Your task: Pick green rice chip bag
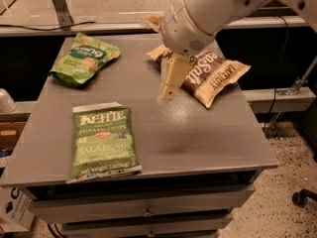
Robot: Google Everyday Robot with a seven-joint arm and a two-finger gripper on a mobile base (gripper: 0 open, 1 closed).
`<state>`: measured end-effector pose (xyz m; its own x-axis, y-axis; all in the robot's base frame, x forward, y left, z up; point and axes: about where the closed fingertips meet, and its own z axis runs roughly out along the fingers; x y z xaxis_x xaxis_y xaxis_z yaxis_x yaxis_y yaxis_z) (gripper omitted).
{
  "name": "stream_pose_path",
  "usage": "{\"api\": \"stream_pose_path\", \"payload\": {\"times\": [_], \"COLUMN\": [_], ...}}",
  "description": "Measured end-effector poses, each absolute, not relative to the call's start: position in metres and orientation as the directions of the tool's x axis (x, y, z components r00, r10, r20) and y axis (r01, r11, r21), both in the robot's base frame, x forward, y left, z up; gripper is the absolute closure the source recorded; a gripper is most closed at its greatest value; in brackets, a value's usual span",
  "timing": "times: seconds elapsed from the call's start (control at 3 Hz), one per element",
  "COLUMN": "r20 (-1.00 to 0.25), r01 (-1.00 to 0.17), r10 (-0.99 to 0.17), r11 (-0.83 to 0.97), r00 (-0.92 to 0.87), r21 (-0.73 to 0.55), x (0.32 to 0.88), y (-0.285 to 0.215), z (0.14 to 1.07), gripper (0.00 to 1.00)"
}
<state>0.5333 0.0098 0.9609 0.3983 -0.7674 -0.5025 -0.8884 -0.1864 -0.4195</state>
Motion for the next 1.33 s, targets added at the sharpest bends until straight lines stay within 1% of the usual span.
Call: {"api": "stream_pose_path", "payload": {"times": [0.33,0.67,1.0,1.33], "r20": [-0.517,-0.548,-0.566,-0.604], "r01": [-0.877,-0.840,-0.823,-0.837], "r10": [-0.752,-0.704,-0.678,-0.672], "r11": [-0.168,-0.129,-0.102,-0.043], "r00": [0.409,0.452,0.469,0.428], "r21": [-0.450,-0.528,-0.559,-0.545], "x": [0.542,0.582,0.624,0.661], "y": [0.020,0.059,0.094,0.121], "z": [0.962,0.959,0.947,0.931], "gripper": [0.00,0.00,0.00,0.00]}}
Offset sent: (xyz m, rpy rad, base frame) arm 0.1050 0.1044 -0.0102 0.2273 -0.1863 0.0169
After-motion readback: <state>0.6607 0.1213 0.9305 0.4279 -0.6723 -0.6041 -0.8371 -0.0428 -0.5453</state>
